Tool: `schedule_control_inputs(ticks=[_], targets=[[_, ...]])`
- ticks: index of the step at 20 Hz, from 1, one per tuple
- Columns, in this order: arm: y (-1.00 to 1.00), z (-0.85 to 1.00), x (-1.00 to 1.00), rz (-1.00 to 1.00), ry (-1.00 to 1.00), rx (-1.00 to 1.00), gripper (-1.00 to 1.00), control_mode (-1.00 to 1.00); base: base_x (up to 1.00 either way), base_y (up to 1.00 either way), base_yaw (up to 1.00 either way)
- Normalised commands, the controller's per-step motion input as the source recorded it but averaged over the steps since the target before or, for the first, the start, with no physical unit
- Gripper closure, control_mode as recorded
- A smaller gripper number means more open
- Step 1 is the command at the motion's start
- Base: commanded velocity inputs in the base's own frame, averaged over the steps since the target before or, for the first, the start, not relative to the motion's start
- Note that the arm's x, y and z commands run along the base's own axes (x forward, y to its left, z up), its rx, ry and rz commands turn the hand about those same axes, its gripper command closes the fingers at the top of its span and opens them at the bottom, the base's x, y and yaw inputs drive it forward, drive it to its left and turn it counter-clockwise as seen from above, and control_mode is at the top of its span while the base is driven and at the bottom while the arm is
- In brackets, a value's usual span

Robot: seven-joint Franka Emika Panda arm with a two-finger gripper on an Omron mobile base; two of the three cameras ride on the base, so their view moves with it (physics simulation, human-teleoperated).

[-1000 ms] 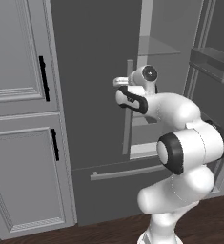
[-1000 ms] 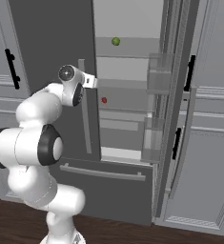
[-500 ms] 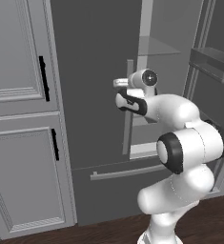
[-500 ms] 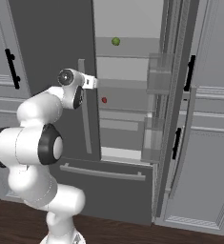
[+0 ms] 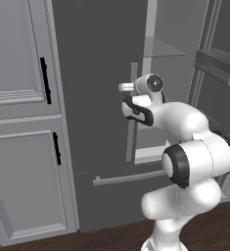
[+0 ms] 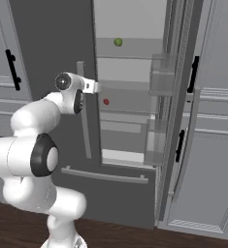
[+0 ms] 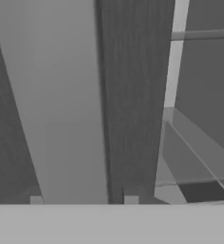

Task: Take the strawberry from the fridge and place it on top of the pancake, located on the dining counter.

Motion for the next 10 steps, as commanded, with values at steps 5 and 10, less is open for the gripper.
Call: schedule_control_inputs(ticks=[5, 10], targets=[[0.14, 0.0, -0.55, -0.27, 0.02, 0.0, 1.0, -1.0, 0.0, 0.0, 0.0], [0.38, 0.0, -0.54, -0.27, 0.0, 0.0, 1.0, -1.0, 0.0, 0.0, 0.0]])
